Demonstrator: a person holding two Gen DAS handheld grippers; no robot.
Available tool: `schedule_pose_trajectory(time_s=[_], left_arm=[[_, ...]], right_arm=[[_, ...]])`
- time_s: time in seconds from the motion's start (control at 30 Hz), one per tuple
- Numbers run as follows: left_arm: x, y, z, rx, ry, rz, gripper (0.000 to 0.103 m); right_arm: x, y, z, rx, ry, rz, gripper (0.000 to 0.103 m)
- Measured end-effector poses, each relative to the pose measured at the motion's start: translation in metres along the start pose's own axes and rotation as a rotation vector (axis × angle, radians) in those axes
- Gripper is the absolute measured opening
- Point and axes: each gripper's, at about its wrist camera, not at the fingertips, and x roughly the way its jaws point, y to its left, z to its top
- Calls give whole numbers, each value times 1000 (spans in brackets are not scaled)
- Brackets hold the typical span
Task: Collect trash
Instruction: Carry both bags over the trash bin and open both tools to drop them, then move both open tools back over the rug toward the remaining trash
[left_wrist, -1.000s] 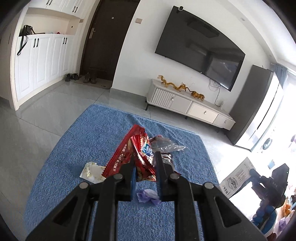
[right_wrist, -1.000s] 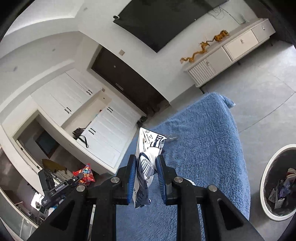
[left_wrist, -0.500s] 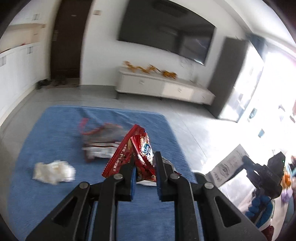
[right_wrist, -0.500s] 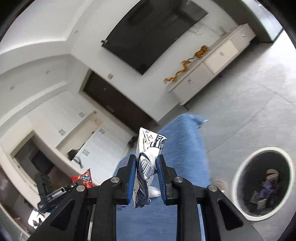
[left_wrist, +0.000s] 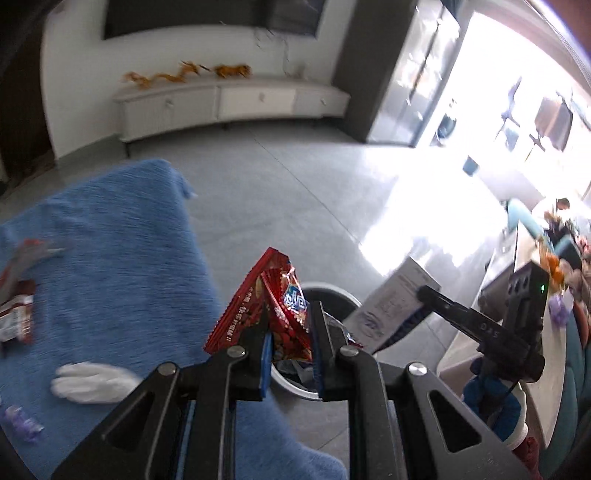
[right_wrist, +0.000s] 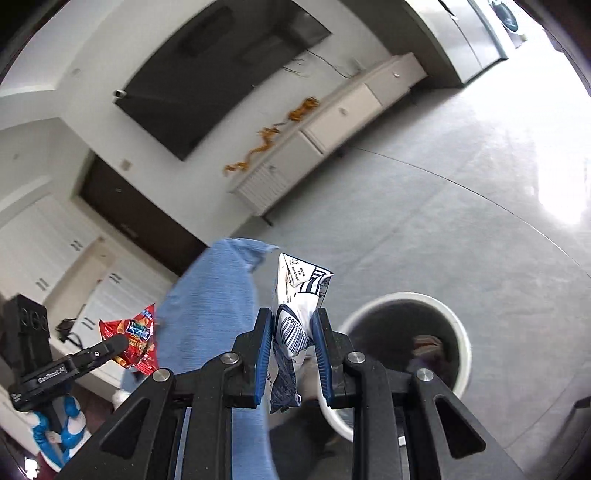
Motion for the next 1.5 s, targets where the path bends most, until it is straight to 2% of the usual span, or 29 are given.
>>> schedule_pose_trajectory(time_s=[0.13,0.23,0.27,0.33,0.53,0.7,0.9,1.13,1.2,1.27,1.5], left_arm=[[46,-25,2,39,77,-17,18],[74,-32,2,35,120,-41,27],[82,-34,2,32,133,-48,30],[95,-37,1,29,153,-56,31],[103,-36,-4,28,174,-66,32],[82,-17,-9,3,150,-66,33],[35,-1,-16,8,74,-44,33],[-35,32,-32,-39,-22,-12,33],[-52,40,-39,-50,-48,1,37],[-74,52,-49,-65,-86,28,46],[-132,95,-86,-125,-171,80,46]], right_arm=[[19,-20,-2,33,41,-47,24],[34,-35,-5,60,66,-68,25],[38,-38,-6,67,73,-75,29],[43,-44,-8,76,83,-89,47],[45,-52,-10,76,97,-104,48],[32,-46,-11,75,81,-108,48],[22,-18,-11,27,59,-93,48],[14,39,-14,-82,56,-37,48],[10,58,-17,-119,52,-19,48],[7,74,-18,-154,48,-7,49],[-8,133,-32,-263,46,35,50]])
